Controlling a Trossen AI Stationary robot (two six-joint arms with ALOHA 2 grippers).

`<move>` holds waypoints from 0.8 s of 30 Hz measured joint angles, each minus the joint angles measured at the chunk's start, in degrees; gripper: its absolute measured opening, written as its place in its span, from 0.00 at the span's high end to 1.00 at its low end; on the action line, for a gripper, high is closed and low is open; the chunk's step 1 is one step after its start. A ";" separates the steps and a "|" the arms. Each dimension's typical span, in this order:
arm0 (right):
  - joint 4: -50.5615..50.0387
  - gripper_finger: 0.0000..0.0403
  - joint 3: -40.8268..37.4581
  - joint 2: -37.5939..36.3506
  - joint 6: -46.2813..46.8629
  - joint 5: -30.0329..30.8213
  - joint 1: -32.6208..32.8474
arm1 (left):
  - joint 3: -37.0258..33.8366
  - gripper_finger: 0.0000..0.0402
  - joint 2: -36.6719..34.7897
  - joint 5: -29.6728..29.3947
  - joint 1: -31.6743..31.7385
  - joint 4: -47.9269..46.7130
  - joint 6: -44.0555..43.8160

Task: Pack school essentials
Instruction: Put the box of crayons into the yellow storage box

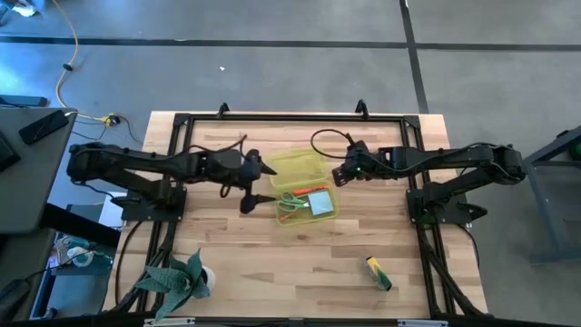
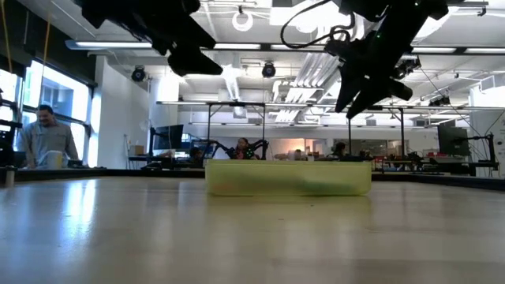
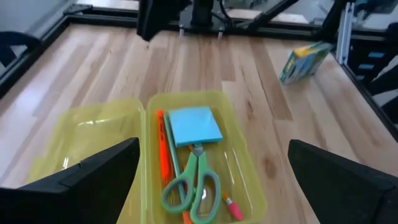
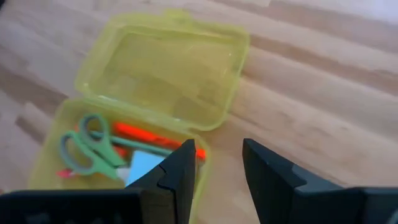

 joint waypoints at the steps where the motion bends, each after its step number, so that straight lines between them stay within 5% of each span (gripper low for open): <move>1: 0.33 0.69 0.00 0.00 0.30 -0.62 0.02 | -0.51 0.01 -0.60 0.01 -0.02 0.16 -0.28; 10: 0.95 0.69 0.00 0.00 4.18 -10.52 3.80 | -2.16 0.01 -1.31 0.02 -0.03 0.64 -1.35; 18: 6.42 0.69 0.00 0.00 8.93 -10.69 14.78 | -2.16 0.00 -1.26 0.02 -0.04 1.21 -1.35; 24: 9.67 0.69 0.77 0.02 10.85 -5.15 23.11 | -2.16 0.00 -1.26 0.00 -0.04 1.21 -1.43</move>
